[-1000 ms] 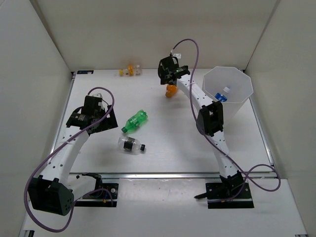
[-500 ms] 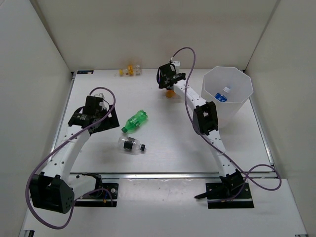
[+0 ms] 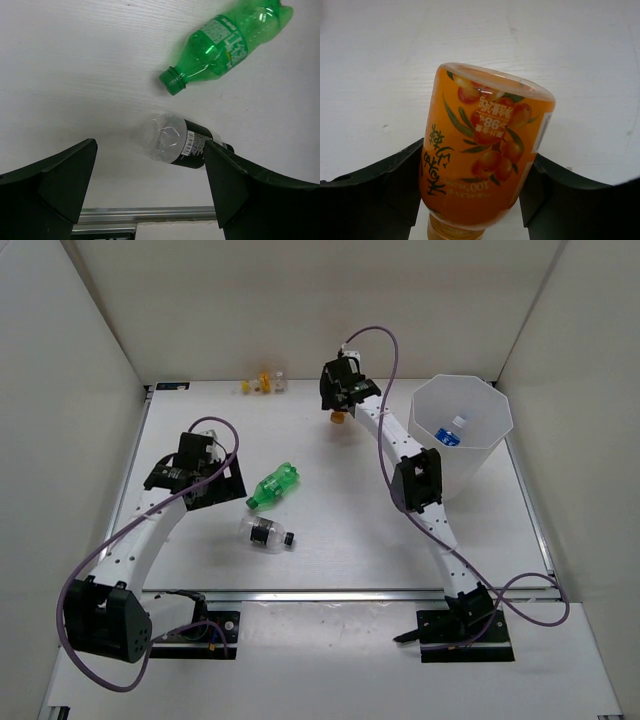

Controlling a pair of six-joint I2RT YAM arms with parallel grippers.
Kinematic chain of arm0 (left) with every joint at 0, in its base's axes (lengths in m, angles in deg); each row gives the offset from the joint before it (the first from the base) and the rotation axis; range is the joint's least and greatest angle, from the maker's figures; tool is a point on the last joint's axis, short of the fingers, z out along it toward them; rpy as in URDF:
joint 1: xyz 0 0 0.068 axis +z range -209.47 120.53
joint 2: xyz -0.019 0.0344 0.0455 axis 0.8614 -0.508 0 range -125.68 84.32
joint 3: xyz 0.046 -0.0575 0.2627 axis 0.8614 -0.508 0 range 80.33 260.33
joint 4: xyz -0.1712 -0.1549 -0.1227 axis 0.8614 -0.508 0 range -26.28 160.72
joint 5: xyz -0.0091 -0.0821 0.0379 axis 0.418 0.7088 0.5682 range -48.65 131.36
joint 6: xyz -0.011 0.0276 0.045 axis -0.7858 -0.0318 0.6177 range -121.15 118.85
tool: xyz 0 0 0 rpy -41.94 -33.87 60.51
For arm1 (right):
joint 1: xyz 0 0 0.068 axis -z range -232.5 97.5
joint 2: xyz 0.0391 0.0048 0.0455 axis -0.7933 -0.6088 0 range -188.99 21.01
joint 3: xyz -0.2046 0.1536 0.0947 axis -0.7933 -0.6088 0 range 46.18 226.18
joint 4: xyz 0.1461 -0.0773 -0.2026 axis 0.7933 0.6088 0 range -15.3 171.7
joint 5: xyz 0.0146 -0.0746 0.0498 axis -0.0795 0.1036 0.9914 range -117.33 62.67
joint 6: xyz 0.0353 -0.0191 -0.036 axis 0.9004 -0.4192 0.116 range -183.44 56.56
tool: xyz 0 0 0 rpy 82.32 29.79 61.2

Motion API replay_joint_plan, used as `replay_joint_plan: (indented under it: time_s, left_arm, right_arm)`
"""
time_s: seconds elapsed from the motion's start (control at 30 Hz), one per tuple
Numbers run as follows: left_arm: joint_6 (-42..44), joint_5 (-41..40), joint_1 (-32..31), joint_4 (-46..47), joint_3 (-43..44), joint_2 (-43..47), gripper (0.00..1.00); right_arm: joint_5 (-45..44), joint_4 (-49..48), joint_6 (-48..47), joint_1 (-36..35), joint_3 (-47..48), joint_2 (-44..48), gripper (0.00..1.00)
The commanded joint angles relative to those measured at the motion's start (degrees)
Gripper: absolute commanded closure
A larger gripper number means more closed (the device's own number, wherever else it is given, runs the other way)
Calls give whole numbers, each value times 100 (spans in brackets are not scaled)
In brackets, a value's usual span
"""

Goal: Put the plastic bottles in the bin

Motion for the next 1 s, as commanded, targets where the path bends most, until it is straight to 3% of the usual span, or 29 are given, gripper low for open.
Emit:
replay_joint_plan:
  time_s: [0.0,0.13,0.23,0.37,0.43,0.5,0.67,0.77,0.87,0.97]
  left_arm:
    - [244,337,-110,197,323,57,1]
    - [658,542,-364,68,629,67,2]
    - [886,242,-646,-153,885,-73,1]
    - [905,364,-480,-224,833,-215,2]
    - [844,444,-392,-136,710,-136,1]
    - [817,479,-357,-49,622,-57,1]
    - [625,383,-242,-30,718,-38,1]
    - [379,49,-120,-48,981,-319,1]
    - [-60,74,91,127,1429,-924,2]
    - [-640,14,66,364,2062,-1531,2]
  right_arm:
    - [953,74,-526,-232,219,1152,72]
    - [2131,241,-911,-356,-212,2374,75]
    - [2001,565,-1499,-575,-248,3069,77]
    - [1843,978,-1660,-471,-633,4062,78]
    - [1931,1163,-1642,-147,-975,4494,79]
    - [1922,1164,-1414,240,-1634,5177,85]
    - [2115,155,-1168,1443,-4812,6812,80]
    - [2668,-478,-939,2181,-5957,7518,79]
    - [2792,-454,-1044,2359,-6277,7633,72]
    - [2485,-287,-1176,2386,-6304,7457,53]
